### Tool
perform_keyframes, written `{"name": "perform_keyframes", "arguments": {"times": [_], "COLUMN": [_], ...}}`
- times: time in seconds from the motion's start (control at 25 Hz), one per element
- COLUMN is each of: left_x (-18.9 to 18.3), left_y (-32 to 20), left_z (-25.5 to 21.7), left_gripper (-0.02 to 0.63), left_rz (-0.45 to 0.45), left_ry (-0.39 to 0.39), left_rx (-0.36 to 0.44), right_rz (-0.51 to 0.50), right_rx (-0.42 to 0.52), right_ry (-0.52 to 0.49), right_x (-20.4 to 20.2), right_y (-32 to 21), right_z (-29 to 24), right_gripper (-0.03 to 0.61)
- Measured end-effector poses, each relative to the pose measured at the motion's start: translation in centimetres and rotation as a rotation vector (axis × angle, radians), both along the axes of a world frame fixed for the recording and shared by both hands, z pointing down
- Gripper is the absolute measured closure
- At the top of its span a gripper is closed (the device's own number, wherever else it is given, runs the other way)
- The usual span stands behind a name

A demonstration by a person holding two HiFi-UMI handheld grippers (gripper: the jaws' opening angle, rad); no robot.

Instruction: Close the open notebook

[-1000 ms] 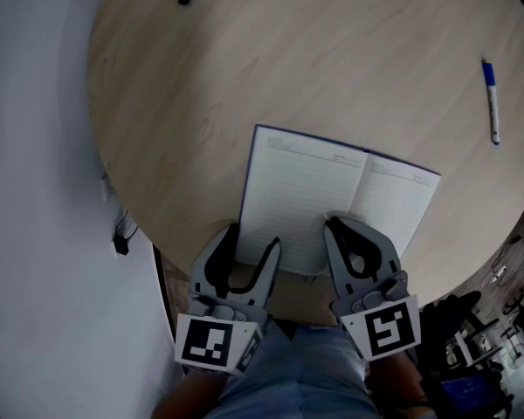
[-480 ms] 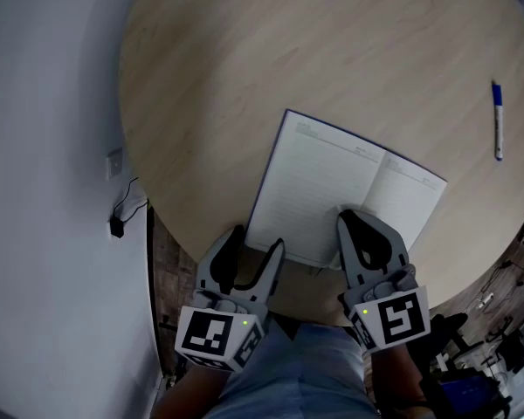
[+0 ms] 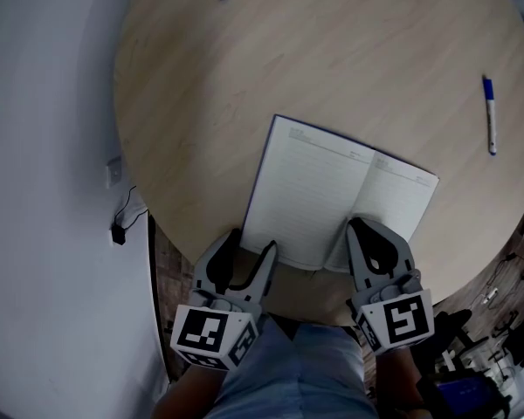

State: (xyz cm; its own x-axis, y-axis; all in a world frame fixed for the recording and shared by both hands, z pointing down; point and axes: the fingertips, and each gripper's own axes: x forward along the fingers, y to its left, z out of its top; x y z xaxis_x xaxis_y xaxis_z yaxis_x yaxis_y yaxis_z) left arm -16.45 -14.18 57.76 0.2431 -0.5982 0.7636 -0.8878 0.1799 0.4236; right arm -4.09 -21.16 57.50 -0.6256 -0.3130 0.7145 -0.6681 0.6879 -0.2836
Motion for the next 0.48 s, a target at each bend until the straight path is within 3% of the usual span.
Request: {"name": "perform_keyframes", "arguments": {"times": [0.36, 0.48], "left_x": [0.46, 0.32], "left_y": [-0.21, -0.16], "left_z": [0.07, -0.3], "left_gripper": [0.344, 0.376], "left_rz": [0.015, 0.0], "left_ry": [0.05, 0.056], "left_rx": [-0.028, -0.031], "right_rz": [0.031, 0.029], "right_rx": [-0.029, -0.03], "right_ry": [-0.053, -0.057], "right_x": [0.18, 0.26], "right_y": [0.0, 0.04], "right_z": [0.5, 0.42], "right_gripper": [0.528, 0.528]}}
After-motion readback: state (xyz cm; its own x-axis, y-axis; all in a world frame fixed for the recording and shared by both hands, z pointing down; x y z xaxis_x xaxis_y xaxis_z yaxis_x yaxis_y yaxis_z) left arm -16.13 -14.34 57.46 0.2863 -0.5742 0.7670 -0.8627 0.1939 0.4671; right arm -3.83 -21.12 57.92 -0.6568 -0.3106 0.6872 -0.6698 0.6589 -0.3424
